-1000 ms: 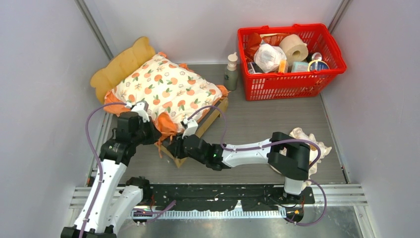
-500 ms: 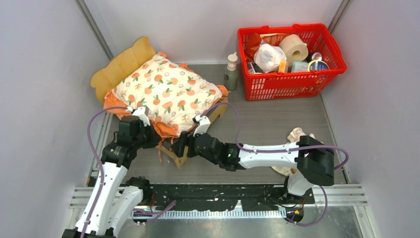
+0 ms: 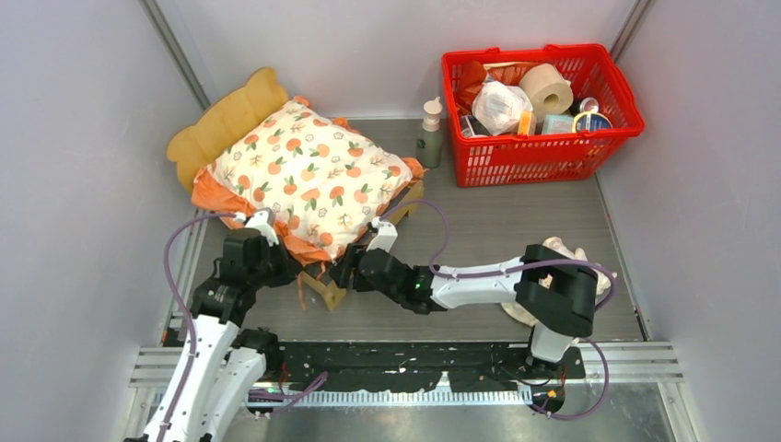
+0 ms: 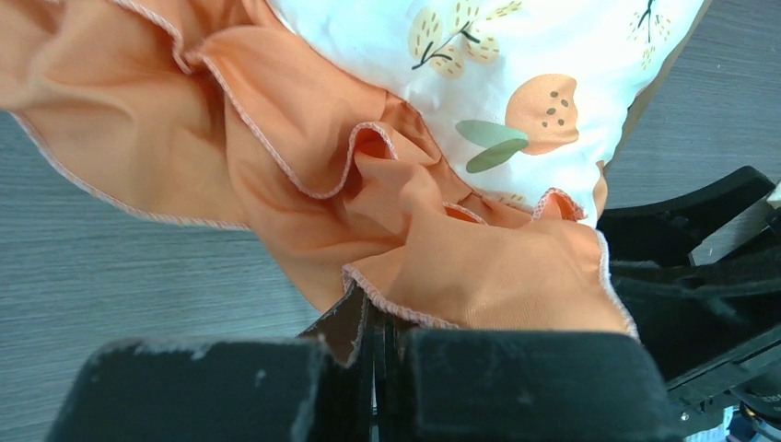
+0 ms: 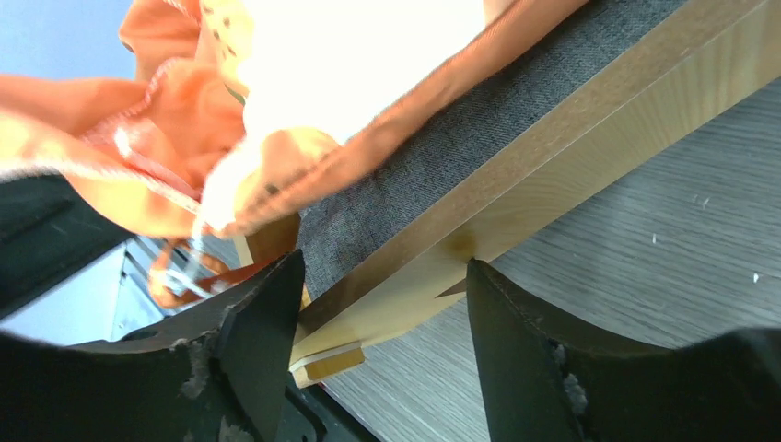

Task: Set up the pet bed
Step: Cross the ropes on the bed frame.

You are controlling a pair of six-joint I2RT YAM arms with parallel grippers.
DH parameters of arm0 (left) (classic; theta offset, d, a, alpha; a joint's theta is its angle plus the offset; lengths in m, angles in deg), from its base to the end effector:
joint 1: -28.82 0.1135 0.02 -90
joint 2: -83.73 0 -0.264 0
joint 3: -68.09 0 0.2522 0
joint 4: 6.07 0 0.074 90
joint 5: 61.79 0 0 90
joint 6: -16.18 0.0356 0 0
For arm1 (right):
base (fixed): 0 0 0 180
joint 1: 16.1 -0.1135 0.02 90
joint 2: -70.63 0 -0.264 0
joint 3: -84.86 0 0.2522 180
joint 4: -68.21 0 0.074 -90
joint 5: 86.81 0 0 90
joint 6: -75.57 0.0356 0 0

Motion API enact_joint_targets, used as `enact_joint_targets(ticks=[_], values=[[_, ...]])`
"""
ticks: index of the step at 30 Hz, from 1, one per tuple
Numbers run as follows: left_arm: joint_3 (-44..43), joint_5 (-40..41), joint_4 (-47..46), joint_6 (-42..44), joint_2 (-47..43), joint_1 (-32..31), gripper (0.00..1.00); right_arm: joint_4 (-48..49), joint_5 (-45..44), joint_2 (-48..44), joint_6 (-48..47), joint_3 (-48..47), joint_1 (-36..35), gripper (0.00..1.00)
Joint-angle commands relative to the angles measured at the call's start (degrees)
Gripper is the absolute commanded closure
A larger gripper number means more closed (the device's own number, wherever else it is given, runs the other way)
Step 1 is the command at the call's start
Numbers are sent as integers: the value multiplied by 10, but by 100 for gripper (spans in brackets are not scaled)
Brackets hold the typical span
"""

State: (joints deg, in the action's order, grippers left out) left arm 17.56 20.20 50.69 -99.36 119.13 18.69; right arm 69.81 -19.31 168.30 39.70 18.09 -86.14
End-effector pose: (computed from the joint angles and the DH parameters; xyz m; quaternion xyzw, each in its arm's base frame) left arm 0.1270 -0.0277 0.2597 -0.0937 0.9056 -0.1858 0.3695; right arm 0.1374 0.3383 0.1933 -0.0195 0.8519 0.3591 0.3808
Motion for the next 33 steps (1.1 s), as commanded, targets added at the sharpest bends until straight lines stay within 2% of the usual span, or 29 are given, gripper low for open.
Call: enact_joint_targets(ticks=[1,3,5,7,17,20,22,24,27,30,31,32,33], values=[[11,-3,-37,-32,-1,-2,100,52,22,23,-16,1,29,39],[15,-5,-45,-38,-1,-2,100,62,28,19,-42,8,41,52],[21,-5,-49,-43,0,-2,100,58,41,16,-69,5,58,57],[27,-7,-58,-47,2,-2,100,49,55,16,-90,-2,69,59],[7,-19,-90,-40,53,-2,100,20,50,8,-187,-31,91,59],[-5,-22,-89,-31,66,-2,100,-12,29,-4,-213,-44,87,50],[-14,-12,-81,-24,66,-2,100,0,-2,-31,-243,-31,72,47],[-19,0,-77,-18,63,-2,100,15,-28,-50,-303,-23,54,44],[-33,12,-70,-11,62,-2,100,85,-22,-75,-482,25,30,43],[-56,-4,-56,-3,71,-2,100,203,61,-119,-644,91,12,44],[-62,-6,-52,-3,76,-2,100,224,84,-126,-735,126,10,44],[-68,-9,-47,-2,79,-2,100,266,127,-136,-786,144,3,44],[-73,-12,-43,-1,81,-1,100,310,147,-140,-888,178,-7,43]])
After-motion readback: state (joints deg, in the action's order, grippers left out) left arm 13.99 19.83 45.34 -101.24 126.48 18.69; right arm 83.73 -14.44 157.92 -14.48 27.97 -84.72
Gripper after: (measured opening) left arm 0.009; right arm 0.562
